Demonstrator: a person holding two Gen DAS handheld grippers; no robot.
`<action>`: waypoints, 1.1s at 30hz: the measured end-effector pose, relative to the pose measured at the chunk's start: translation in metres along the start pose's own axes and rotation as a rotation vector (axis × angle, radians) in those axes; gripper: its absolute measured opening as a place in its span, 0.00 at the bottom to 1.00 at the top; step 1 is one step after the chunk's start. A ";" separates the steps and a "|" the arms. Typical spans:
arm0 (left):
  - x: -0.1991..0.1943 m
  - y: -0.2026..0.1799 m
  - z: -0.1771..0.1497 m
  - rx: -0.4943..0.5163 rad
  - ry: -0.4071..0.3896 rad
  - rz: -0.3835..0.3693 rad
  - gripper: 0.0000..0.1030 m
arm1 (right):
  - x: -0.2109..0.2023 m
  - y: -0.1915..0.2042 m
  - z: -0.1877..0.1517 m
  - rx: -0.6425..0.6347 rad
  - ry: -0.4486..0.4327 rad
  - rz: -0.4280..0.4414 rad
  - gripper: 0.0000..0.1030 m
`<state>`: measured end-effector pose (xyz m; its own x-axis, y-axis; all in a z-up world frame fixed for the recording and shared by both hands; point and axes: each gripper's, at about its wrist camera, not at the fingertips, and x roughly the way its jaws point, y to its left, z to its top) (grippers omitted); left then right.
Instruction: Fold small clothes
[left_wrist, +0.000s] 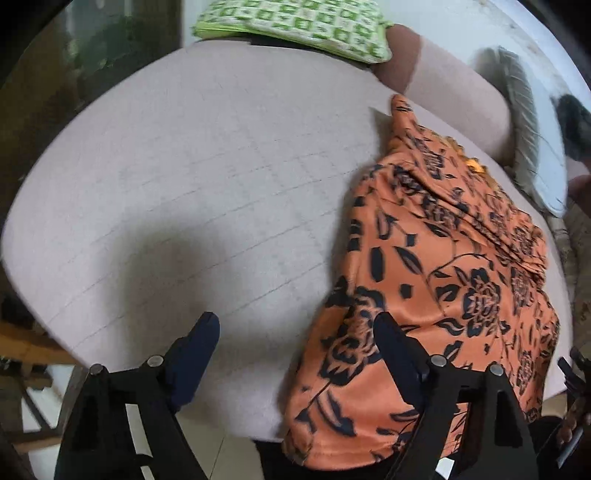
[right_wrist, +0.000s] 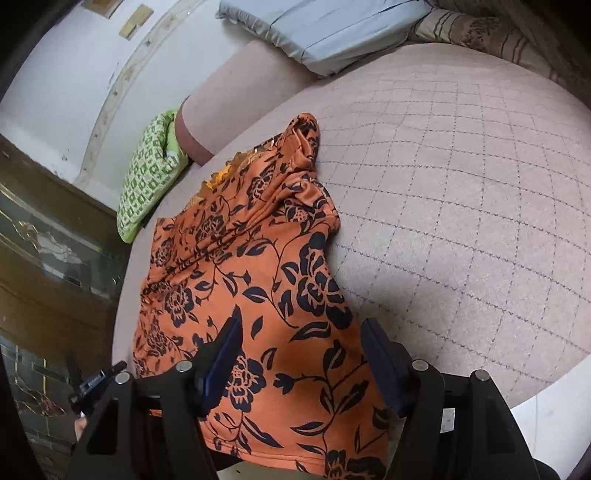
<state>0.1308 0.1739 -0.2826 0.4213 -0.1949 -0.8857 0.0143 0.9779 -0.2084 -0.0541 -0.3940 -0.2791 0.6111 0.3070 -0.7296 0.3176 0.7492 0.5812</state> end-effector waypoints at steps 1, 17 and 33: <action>0.003 -0.002 0.001 0.016 -0.002 -0.013 0.83 | 0.001 -0.001 0.000 -0.003 0.002 0.000 0.68; 0.024 -0.022 0.001 0.237 -0.001 -0.153 0.55 | 0.040 0.004 0.015 -0.036 0.068 -0.033 0.68; 0.019 -0.032 -0.017 0.293 0.086 -0.159 0.39 | 0.057 0.019 -0.003 -0.154 0.133 -0.054 0.69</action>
<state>0.1226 0.1376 -0.2995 0.3148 -0.3400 -0.8862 0.3386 0.9124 -0.2298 -0.0152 -0.3607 -0.3103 0.4916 0.3315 -0.8053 0.2266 0.8442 0.4858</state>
